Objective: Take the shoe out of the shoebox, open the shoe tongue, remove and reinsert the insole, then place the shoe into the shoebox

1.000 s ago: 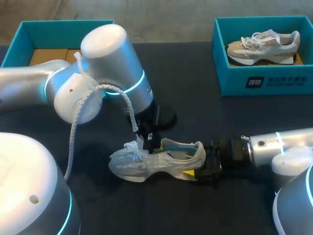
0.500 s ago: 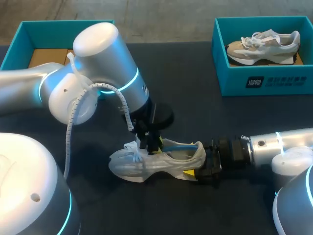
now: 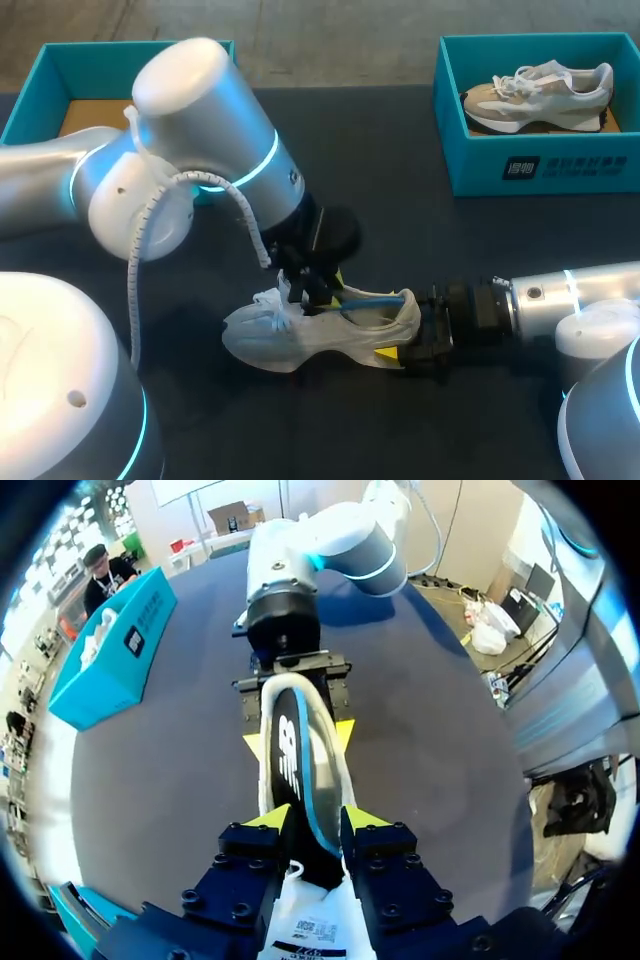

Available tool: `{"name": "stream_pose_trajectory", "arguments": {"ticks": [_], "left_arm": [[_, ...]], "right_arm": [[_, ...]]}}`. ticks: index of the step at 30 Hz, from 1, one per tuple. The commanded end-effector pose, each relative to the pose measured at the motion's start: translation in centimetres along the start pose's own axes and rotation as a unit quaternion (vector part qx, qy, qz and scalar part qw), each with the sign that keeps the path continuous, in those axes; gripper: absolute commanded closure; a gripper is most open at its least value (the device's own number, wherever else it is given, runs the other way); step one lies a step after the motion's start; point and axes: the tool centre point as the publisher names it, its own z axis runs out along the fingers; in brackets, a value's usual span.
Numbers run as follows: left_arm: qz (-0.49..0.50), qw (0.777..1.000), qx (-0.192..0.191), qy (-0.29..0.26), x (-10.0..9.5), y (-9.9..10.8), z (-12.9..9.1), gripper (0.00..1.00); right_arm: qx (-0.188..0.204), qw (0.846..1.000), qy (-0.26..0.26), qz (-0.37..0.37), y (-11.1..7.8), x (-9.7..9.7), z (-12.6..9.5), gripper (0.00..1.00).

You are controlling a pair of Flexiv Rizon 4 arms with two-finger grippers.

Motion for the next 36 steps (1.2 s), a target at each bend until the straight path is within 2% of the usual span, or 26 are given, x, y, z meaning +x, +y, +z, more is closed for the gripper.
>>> {"name": "stream_pose_trajectory", "arguments": {"ticks": [1,9,10,15,22,31,36], "left_arm": [[0.004,1.000,-0.008,-0.007,0.6,-1.2,0.3,0.68],[0.010,1.000,-0.016,-0.009,0.1,-2.3,1.6,0.70],[0.010,1.000,-0.017,-0.009,0.0,-2.4,1.7,0.73],[0.009,1.000,-0.022,-0.009,-0.3,-2.5,1.9,1.00],[0.015,1.000,-0.018,-0.015,-0.1,-2.9,1.1,1.00],[0.022,0.999,-0.019,-0.037,0.6,-4.0,-1.5,1.00],[0.021,0.999,-0.026,-0.043,1.0,-4.3,-2.2,1.00]], "right_arm": [[0.002,1.000,-0.001,0.000,-0.1,0.2,0.2,1.00],[0.002,1.000,-0.001,0.000,-0.1,0.2,0.2,1.00],[0.002,1.000,-0.001,0.000,-0.1,0.2,0.2,1.00],[0.002,1.000,-0.001,0.000,-0.1,0.2,0.2,1.00],[0.002,1.000,-0.001,0.000,-0.1,0.2,0.2,1.00],[0.002,1.000,-0.001,0.000,-0.1,0.2,0.2,1.00],[0.002,1.000,-0.001,0.000,-0.1,0.2,0.2,1.00]]}}
